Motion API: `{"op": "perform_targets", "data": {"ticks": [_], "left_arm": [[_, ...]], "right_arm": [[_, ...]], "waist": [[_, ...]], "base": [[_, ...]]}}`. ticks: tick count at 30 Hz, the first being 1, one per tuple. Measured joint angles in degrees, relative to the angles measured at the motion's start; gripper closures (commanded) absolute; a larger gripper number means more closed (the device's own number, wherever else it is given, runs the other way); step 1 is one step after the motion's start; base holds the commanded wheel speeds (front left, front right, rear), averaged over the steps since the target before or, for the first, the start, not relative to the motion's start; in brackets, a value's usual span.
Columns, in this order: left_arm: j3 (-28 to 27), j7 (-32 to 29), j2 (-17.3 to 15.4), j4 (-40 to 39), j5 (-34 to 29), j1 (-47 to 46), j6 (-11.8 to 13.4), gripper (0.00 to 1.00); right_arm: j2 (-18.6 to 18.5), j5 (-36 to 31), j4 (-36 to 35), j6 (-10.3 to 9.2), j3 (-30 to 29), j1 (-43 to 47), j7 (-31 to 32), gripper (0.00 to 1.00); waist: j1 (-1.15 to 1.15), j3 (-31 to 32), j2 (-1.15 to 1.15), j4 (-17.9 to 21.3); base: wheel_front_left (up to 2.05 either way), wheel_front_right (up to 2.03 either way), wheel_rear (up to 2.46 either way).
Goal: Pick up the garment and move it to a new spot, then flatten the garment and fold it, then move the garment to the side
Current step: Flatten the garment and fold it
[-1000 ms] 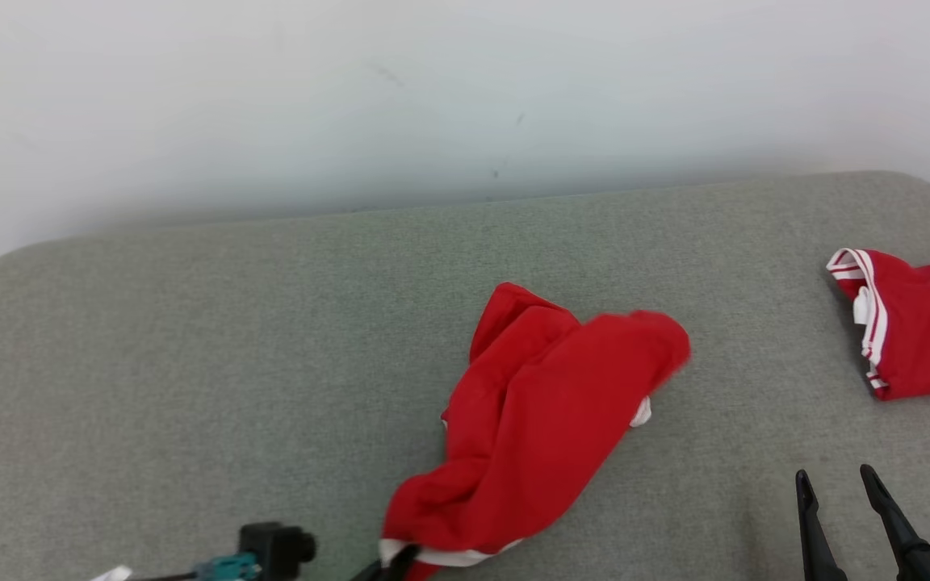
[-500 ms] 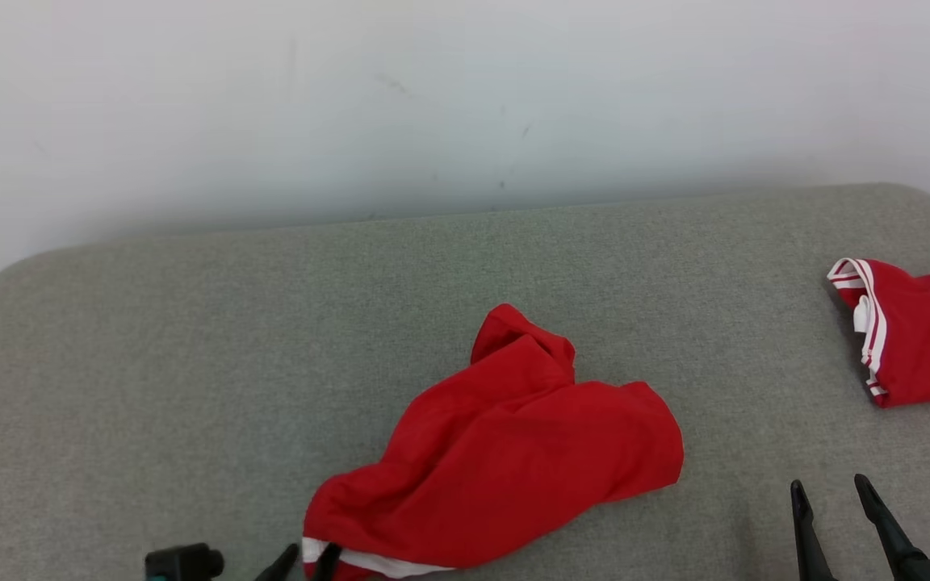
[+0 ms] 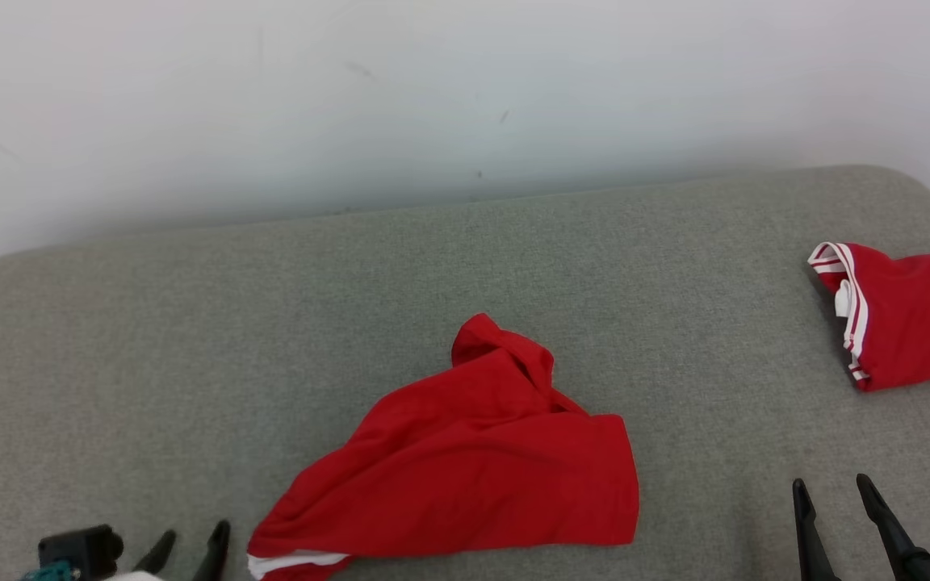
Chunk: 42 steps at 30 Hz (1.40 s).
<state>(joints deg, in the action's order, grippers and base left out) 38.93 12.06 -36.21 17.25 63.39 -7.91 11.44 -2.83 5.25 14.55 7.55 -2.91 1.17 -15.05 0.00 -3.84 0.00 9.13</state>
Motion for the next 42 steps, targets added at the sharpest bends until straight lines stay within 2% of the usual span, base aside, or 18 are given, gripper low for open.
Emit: {"op": "perform_targets", "data": {"ticks": [2, 5, 8, 10, 13, 17, 24, 30, 31, 32, 33, 38, 42], "left_arm": [[0.2, 0.07, -1.18, -4.13, -1.91, -0.37, 1.19, 0.0], [1.26, 0.6, -1.48, -11.28, -5.67, -3.68, 1.19, 0.0], [5.19, -1.71, -0.22, -16.02, -10.48, -8.0, 1.18, 0.0], [8.18, -4.41, 2.02, -16.95, -12.96, -11.55, 0.51, 0.0], [13.62, -8.65, 5.63, -15.01, -18.2, -17.72, -1.14, 0.0], [18.6, -12.22, 10.84, -9.26, -22.26, -23.91, -3.82, 0.0], [21.75, -14.65, 15.79, 0.87, -25.04, -29.32, -5.61, 0.0], [24.19, -15.69, 17.85, 7.04, -26.32, -31.22, -7.97, 0.0], [24.75, -16.11, 18.17, 8.04, -26.57, -31.56, -8.4, 0.11], [25.25, -16.38, 18.39, 9.02, -26.86, -31.92, -8.76, 0.64], [25.29, -16.45, 18.6, 9.93, -26.92, -32.11, -9.0, 1.0], [24.91, -16.19, 19.16, 10.32, -25.01, -32.44, -11.57, 1.0], [23.75, -17.49, 18.41, 3.67, -21.24, -30.67, -13.03, 1.0]], "right_arm": [[0.0, 0.23, -0.05, 0.0, 0.05, -0.09, 0.0, 0.0], [0.01, 0.32, -0.09, 0.0, -0.04, -0.18, 0.0, 0.0], [-0.01, 0.33, -0.03, 0.0, 0.01, -0.54, 0.0, 0.0], [0.01, 0.41, -0.01, 0.0, 0.3, -1.24, 0.0, 0.0], [-0.01, 0.66, 0.21, 0.0, 0.93, -1.9, 0.0, 0.0], [0.0, 0.89, 0.38, 0.0, 1.87, -2.96, 0.0, 0.0], [-0.01, 0.89, 0.55, 0.0, 1.66, -3.0, 0.0, 0.0], [0.0, 0.9, 0.59, 0.0, 1.85, -3.27, 0.0, 0.0], [-0.01, 0.9, 0.59, 0.0, 1.85, -3.37, 0.0, 0.0], [0.0, 0.9, 0.57, 0.0, 1.86, -3.44, 0.0, 0.0], [-0.01, 0.9, 0.58, 0.0, 1.87, -3.44, 0.0, 0.0], [0.02, 0.89, 0.62, 0.0, 1.83, -3.47, 0.0, 0.0], [-0.01, 0.88, 0.51, 0.0, 1.19, -3.42, 0.0, 0.0]], "waist": [[0.0, -0.34, 0.0, 0.41], [0.0, -0.87, 0.0, 0.86], [0.0, -1.51, 0.0, 1.23], [0.0, -1.89, 0.0, 1.55], [0.0, -2.46, 0.0, 2.16], [0.0, -3.02, 0.0, 3.42], [0.0, -3.34, 0.0, 5.62], [0.0, -4.01, 0.0, 6.95], [0.0, -4.13, 0.0, 7.07], [0.0, -4.21, 0.0, 7.19], [0.0, -4.27, 0.0, 7.31], [0.0, -4.1, 0.0, 8.07], [0.0, -3.85, 0.0, 8.66]], "base": [[0.0, 0.0, 0.0], [0.0, 0.0, 0.0], [0.0, 0.0, 0.0], [0.0, 0.0, 0.0], [0.0, 0.0, 0.0], [0.0, 0.0, 0.0], [0.0, 0.0, 0.0], [0.0, 0.0, 0.0], [0.0, 0.0, 0.0], [0.0, 0.0, 0.0], [0.0, 0.0, 0.0], [0.0, 0.0, 0.0], [0.0, 0.0, 0.0]]}}
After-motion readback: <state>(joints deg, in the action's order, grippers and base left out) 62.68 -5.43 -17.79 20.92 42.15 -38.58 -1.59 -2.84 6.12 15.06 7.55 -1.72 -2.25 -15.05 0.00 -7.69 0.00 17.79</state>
